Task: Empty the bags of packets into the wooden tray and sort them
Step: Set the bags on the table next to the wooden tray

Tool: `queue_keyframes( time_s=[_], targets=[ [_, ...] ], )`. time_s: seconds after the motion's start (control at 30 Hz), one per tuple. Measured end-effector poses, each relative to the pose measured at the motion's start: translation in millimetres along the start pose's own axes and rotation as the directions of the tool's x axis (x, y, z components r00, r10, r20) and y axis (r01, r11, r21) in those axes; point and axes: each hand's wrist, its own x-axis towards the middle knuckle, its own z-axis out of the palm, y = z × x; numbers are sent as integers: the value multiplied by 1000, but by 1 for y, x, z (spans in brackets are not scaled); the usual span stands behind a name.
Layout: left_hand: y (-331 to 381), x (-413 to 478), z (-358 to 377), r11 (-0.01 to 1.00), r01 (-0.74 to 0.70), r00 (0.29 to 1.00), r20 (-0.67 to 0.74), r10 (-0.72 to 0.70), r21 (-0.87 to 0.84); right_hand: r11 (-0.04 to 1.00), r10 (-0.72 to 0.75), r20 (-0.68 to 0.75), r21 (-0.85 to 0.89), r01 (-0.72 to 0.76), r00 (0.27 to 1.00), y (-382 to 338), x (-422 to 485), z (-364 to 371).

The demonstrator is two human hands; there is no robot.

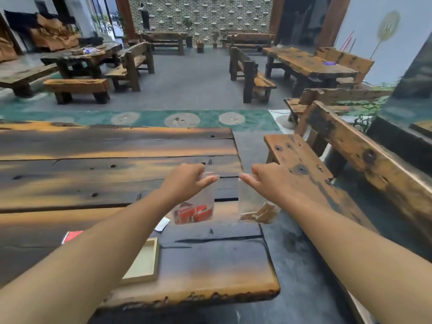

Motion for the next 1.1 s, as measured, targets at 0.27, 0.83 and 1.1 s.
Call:
queue_keyframes(
  time_s=[0.27,0.83,1.1],
  targets=[
    [-22,-53,62,991,129,982,146,-122,-35,998,52,142,-27,-48,988,-11,-42,67],
    [-33,-147,132,938,294,913,343,-219,-182,992,85,357,61,-114,930,-41,-116,150],
    [-45,-130,143,958,235,919,360,-163,-164,992,79,411,55,-111,908,-44,-101,166]
  ],
)
